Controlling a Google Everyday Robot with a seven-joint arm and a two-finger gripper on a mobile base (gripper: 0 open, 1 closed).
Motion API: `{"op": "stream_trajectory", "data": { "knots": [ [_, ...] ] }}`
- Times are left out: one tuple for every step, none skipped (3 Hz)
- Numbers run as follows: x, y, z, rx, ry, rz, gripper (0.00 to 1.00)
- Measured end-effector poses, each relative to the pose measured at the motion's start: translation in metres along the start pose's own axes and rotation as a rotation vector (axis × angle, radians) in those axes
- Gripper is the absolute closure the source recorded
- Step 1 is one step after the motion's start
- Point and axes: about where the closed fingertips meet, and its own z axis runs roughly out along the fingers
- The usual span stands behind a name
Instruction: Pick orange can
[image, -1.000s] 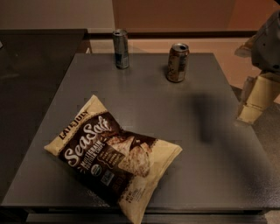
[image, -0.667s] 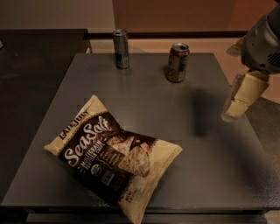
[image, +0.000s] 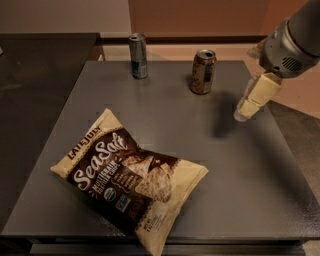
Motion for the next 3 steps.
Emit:
{"op": "stream_trajectory", "data": {
  "knots": [
    [-0.010,-0.030,0.020,0.015,-0.058,0.032,0.00],
    [-0.021,-0.059,0.037,0.029,-0.109,0.086,0.00],
    [-0.026,-0.090,0.053,0.051,-0.147,0.166,0.00]
  ]
}}
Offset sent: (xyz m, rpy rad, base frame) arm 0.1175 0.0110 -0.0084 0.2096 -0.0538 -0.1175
